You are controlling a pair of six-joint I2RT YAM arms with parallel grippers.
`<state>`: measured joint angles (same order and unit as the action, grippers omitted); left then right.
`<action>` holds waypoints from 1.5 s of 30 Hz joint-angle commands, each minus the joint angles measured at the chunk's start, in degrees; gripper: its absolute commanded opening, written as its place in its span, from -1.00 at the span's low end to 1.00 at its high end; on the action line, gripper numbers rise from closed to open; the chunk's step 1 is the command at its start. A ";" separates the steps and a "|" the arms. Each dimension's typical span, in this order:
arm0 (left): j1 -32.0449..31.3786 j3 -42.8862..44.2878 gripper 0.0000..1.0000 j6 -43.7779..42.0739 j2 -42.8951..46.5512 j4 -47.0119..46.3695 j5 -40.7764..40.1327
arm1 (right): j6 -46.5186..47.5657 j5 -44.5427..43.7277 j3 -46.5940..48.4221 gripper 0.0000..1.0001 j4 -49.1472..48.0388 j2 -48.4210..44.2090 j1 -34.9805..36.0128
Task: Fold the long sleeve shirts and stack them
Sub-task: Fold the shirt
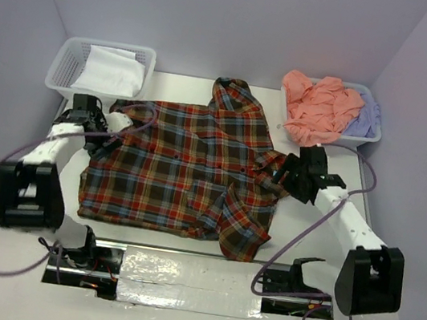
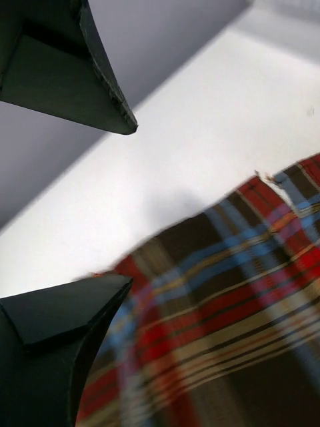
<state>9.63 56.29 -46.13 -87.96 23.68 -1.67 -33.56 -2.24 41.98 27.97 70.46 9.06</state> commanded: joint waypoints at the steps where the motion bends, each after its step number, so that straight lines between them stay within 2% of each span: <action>1: 0.04 -2.85 0.99 -15.54 12.50 6.89 3.87 | 3.24 -5.32 4.60 0.65 7.79 -6.10 -0.01; 4: 0.74 -4.52 0.99 -30.82 21.65 17.24 8.77 | 4.90 -0.51 5.66 0.67 10.95 -9.45 0.61; 5: 1.00 -5.13 0.97 -36.17 23.52 27.02 10.44 | 4.91 0.99 5.57 0.67 12.01 -9.98 1.39; 6: 1.01 -5.84 0.95 -47.88 25.28 32.60 12.29 | 5.00 1.97 4.62 0.67 12.72 -10.42 1.57; 9: 0.92 -10.83 0.91 -62.27 32.48 45.44 11.96 | 4.74 10.47 1.11 0.72 15.18 -12.00 3.67; 11: 0.74 -15.22 0.99 -66.96 34.17 47.33 11.08 | 4.12 11.99 -0.48 0.78 15.71 -12.71 5.43; 15: -0.83 -20.60 0.99 -67.60 37.33 45.05 10.46 | 2.01 11.65 -3.04 0.89 16.94 -13.86 12.63; 18: -3.29 -21.40 0.99 -65.15 35.33 44.79 11.08 | 0.96 11.91 -4.44 0.91 16.51 -12.72 14.84; 23: -8.21 -21.66 0.99 -56.63 28.65 37.67 9.50 | 0.16 12.52 -6.90 0.92 14.14 -12.10 15.81; 27: -10.76 -23.06 0.99 -57.66 27.67 36.00 8.18 | -0.19 12.96 -7.34 0.91 11.77 -11.40 15.81; 29: -12.00 -26.48 0.99 -58.90 28.63 32.93 6.16 | -0.71 12.88 -8.13 0.89 10.27 -10.87 15.81; 31: -12.70 -30.78 0.88 -59.25 29.34 30.21 4.76 | -1.50 12.87 -8.58 0.82 7.81 -10.25 15.81; 32: -12.70 -31.76 0.75 -58.99 29.95 27.58 4.23 | -1.68 13.05 -8.84 0.78 7.02 -9.55 15.81; 33: -12.79 -32.55 0.33 -58.29 30.22 26.08 3.52 | -2.20 13.40 -8.93 0.71 5.88 -9.37 15.99; 35: -12.79 -32.57 -0.04 -54.87 30.31 23.87 3.78 | -2.65 14.19 -9.63 0.59 4.65 -9.11 15.90; 36: -12.71 -31.95 -0.44 -53.90 30.22 24.04 4.65 | -2.74 14.72 -9.89 0.40 3.77 -9.11 15.99; 37: -12.70 -30.64 -0.67 -51.37 30.13 24.30 5.01 | -2.82 14.81 -10.07 0.29 3.59 -9.02 15.90; 38: -12.70 -30.11 -0.80 -49.86 30.39 24.22 5.36 | -2.91 14.81 -10.33 0.14 3.59 -8.85 15.99; 39: -12.70 -29.41 -1.00 -48.72 30.57 24.65 6.41 | -3.00 14.81 -10.42 -0.17 3.93 -8.93 15.99; 40: -12.79 -28.44 -1.00 -46.88 30.83 25.27 6.94 | -2.83 14.81 -10.34 -0.29 4.20 -8.93 15.82; 41: -12.71 -28.00 -1.00 -46.08 31.79 25.97 7.47 | -2.48 15.07 -10.25 -0.51 5.07 -9.19 15.90; 43: -12.71 -27.29 -1.00 -44.14 33.90 26.24 7.91 | -1.95 15.16 -9.46 -0.73 6.65 -10.07 15.81; 44: -12.79 -27.03 -1.00 -43.96 34.69 26.67 7.91 | -1.25 14.90 -9.20 -0.93 8.66 -10.51 15.99; 45: -12.71 -26.76 -1.00 -43.61 35.40 27.46 7.91 | -0.98 14.64 -8.85 -1.00 9.73 -11.21 15.90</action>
<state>-2.98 27.14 -93.14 -54.83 48.99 3.44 -35.55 12.29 31.79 35.18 61.14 24.58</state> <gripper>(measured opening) 0.032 0.028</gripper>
